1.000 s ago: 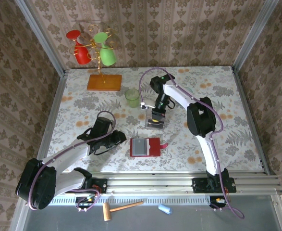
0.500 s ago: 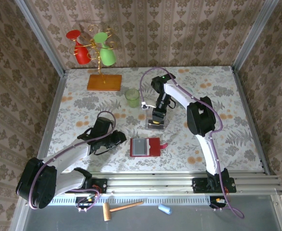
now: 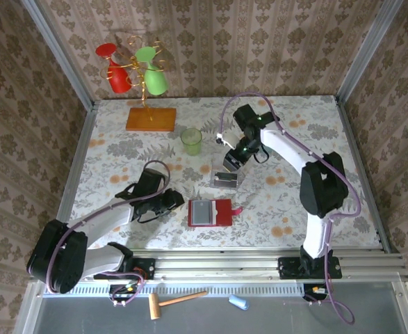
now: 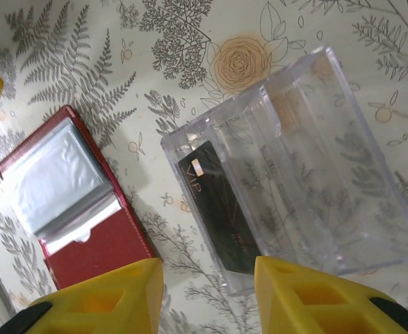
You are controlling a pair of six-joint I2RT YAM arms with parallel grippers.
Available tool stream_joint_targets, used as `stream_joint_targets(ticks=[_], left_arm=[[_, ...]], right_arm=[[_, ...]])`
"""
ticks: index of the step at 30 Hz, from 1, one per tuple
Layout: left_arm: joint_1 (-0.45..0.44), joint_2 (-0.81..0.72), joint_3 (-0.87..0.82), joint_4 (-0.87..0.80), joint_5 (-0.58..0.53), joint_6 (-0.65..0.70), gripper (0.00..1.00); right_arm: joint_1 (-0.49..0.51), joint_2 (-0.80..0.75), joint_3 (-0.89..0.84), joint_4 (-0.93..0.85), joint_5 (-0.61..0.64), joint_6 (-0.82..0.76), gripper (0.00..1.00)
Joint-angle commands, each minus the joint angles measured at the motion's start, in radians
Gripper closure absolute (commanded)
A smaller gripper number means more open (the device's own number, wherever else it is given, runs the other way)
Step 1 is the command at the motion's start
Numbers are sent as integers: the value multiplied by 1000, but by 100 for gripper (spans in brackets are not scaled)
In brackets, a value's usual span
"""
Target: Take the credit cards out of the card holder
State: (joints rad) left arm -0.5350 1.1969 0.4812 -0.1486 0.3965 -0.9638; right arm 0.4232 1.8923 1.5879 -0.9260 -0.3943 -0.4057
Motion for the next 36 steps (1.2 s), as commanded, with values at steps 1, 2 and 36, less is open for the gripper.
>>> stream_joint_targets(ticks=[1, 2, 36], left_arm=[[1, 18, 38, 42, 21, 19, 75], [1, 29, 45, 50, 24, 20, 75], [-140, 98, 27, 162, -38, -33, 77]], right_arm=[[6, -74, -129, 153, -12, 222, 62], [7, -93, -167, 176, -13, 258, 62], [326, -471, -824, 770, 105, 1324, 70]])
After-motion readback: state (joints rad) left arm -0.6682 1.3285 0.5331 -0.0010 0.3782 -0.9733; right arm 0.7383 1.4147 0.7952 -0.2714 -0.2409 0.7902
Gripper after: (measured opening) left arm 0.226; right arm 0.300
